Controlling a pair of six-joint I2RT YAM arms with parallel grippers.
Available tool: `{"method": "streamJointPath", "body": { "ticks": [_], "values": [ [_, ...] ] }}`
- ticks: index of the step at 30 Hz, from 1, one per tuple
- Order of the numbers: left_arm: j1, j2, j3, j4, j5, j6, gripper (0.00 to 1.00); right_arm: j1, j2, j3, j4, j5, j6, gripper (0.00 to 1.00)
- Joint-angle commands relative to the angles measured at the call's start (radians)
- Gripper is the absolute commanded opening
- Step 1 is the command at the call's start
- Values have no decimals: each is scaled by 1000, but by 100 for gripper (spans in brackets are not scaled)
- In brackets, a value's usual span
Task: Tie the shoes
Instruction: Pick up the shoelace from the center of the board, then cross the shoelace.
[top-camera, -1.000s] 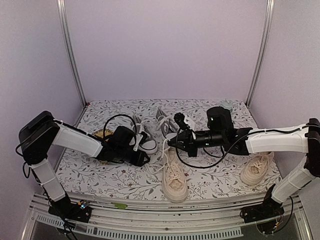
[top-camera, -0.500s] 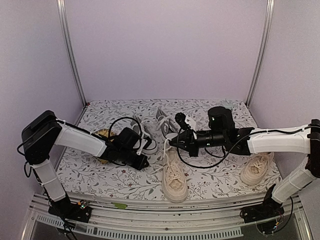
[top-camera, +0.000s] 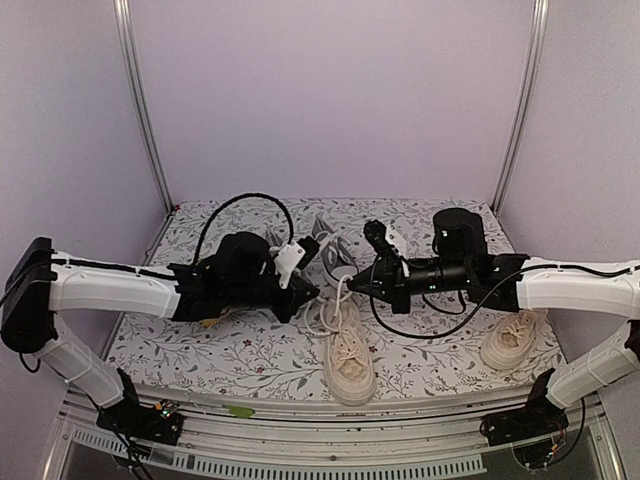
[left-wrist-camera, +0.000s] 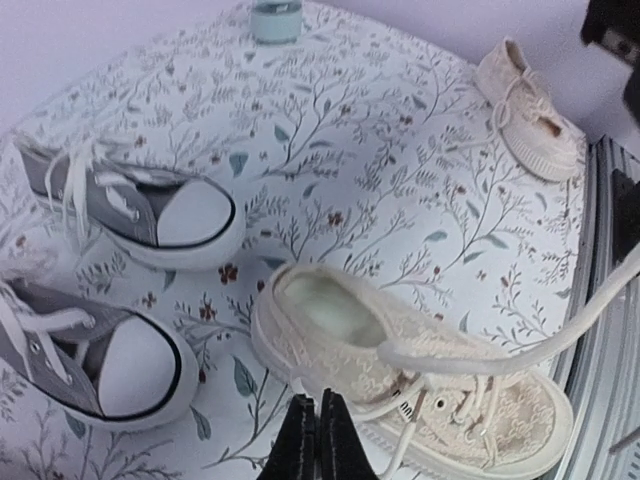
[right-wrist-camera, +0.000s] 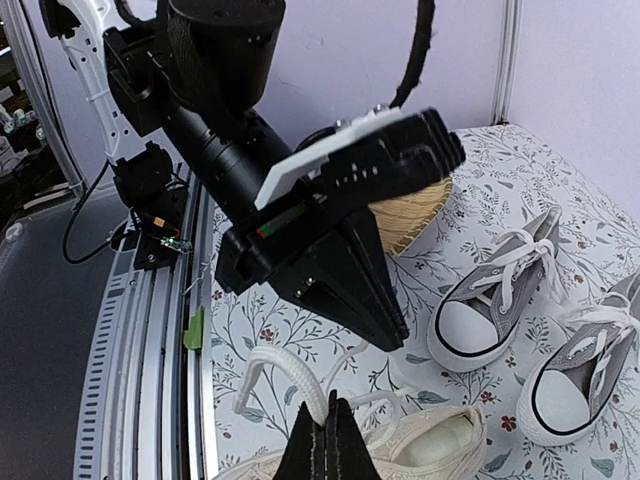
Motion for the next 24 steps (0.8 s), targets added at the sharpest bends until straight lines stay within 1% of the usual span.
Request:
{"method": "streamJointPath", "body": {
  "ticks": [1,5,7,13,16,20,24],
  "values": [
    [-23,-36,39,114,4,169,0,-6,-55,-29,-68,-49,-19,1],
    [-43,11,104,108,49,248,0,-7,-76,-33,-109,-146,-34,1],
    [-48,23,125,121,98,265,0,-7,-91,-43,-109,-190,-37,1],
    [-49,39,150,231,198,299,0,-6,-114,-71,-125,-237,-41,1],
    [-49,89,177,219,214,307,0,-7,-113,-67,-137,-284,-39,1],
    [-50,128,199,205,278,297,0,-6,-117,-51,-179,-404,-57,1],
    [-49,144,213,207,302,311,0,-7,-125,-36,-220,-397,-80,1]
  ]
}}
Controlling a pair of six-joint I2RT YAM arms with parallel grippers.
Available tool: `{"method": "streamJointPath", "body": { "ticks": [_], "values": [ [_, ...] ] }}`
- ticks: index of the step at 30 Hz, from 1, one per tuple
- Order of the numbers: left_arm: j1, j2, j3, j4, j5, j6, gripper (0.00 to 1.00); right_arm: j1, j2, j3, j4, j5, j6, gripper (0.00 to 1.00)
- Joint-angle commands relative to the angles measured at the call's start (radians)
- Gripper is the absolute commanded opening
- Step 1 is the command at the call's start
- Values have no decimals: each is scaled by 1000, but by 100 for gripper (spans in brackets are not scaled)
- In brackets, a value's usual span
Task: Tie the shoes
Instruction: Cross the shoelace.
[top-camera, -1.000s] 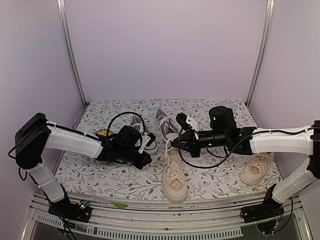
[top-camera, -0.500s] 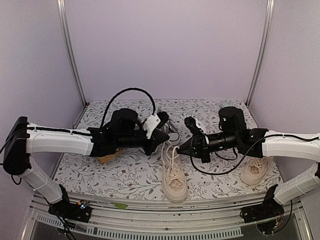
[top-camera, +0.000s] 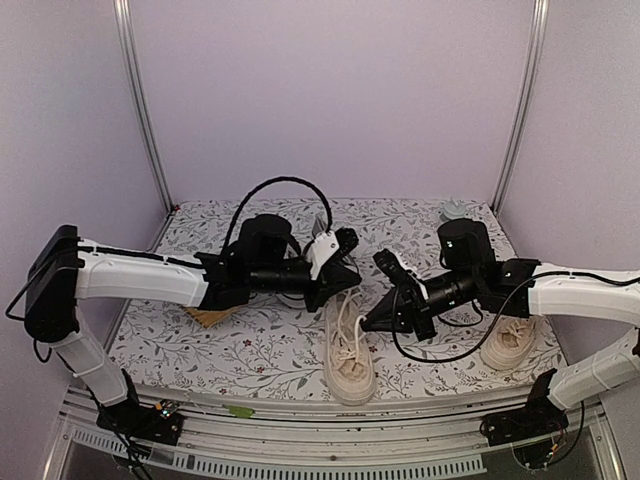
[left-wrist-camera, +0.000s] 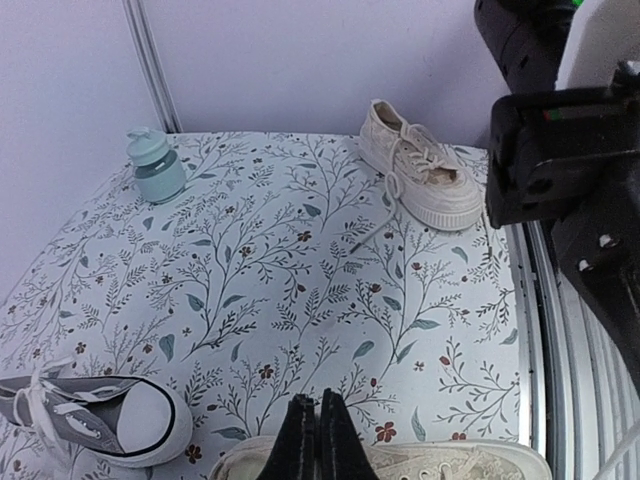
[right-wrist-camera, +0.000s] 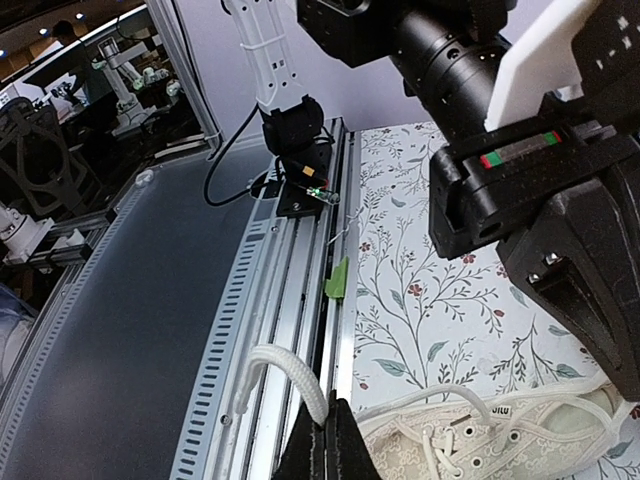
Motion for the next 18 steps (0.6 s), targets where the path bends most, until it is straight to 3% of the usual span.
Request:
{"method": "streamJointPath", "body": {
  "ticks": [1,5,10,18],
  "values": [
    [-10,34,41,-4,58,35,0,-6,-33,25,-53,-61,-38,1],
    [8,99,82,-100,13,51,0,-12,-34,26,18,42,-26,1],
    [31,129,83,-185,-78,58,0,-55,54,47,192,77,117,1],
    [96,69,-31,-177,-107,16,0,-55,208,101,351,240,248,1]
  ]
}}
